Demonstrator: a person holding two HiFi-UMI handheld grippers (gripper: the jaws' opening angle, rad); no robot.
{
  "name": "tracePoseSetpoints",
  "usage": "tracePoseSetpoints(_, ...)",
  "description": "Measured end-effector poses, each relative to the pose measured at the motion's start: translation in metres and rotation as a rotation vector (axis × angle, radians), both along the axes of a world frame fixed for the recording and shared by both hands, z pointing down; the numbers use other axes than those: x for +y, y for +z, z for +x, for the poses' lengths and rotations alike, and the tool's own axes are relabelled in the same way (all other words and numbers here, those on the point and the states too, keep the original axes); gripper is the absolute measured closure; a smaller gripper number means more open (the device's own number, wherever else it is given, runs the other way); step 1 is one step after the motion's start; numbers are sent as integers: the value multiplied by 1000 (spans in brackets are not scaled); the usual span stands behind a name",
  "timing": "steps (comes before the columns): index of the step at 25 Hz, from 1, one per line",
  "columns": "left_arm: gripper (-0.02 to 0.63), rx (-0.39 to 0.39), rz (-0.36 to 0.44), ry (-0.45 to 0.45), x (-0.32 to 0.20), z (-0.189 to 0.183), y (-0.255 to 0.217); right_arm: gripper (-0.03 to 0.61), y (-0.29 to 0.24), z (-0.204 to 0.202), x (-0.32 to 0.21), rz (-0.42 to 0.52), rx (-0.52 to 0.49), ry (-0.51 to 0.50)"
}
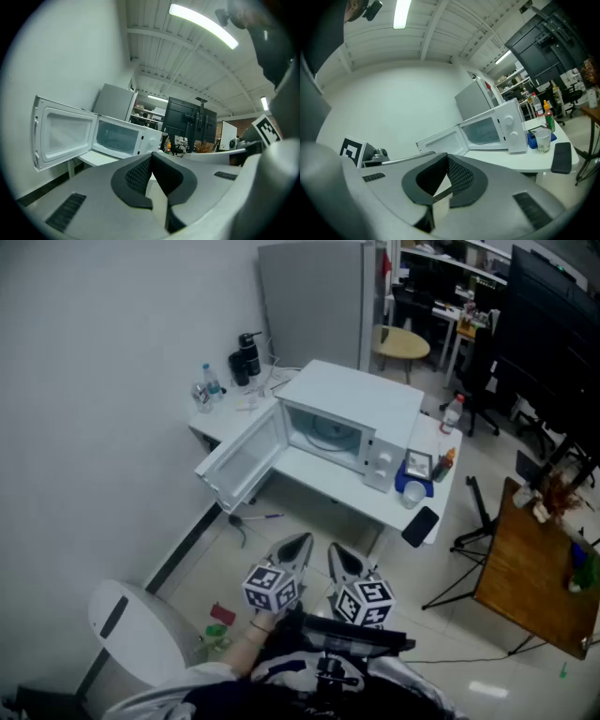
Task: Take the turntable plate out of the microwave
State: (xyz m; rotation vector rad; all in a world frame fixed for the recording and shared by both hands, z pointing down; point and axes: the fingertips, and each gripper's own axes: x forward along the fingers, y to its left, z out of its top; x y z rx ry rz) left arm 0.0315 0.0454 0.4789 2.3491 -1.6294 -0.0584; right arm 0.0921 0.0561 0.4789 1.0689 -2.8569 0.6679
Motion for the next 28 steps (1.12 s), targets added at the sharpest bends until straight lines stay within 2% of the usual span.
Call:
tracePoseSetpoints(4, 609, -19, 21, -28, -35, -16, -3, 577, 10, -3, -27, 26, 34, 8)
tracePoseSetpoints(6, 609, -3, 21, -34, -54, -28, -2, 577, 13, -9, -43, 32, 49, 18)
tracePoseSetpoints(10, 609, 26, 8, -17, -97, -49, 5, 577, 20, -23, -84, -14, 20, 60)
tracePoseSetpoints(21, 609, 28, -26, 124, -219, -94, 11, 577, 44, -81, -222, -146, 58, 191)
tracePoseSetpoints(28, 609, 29, -85, 239, -282, -113, 28, 575, 78, -111, -302, -249, 88, 265)
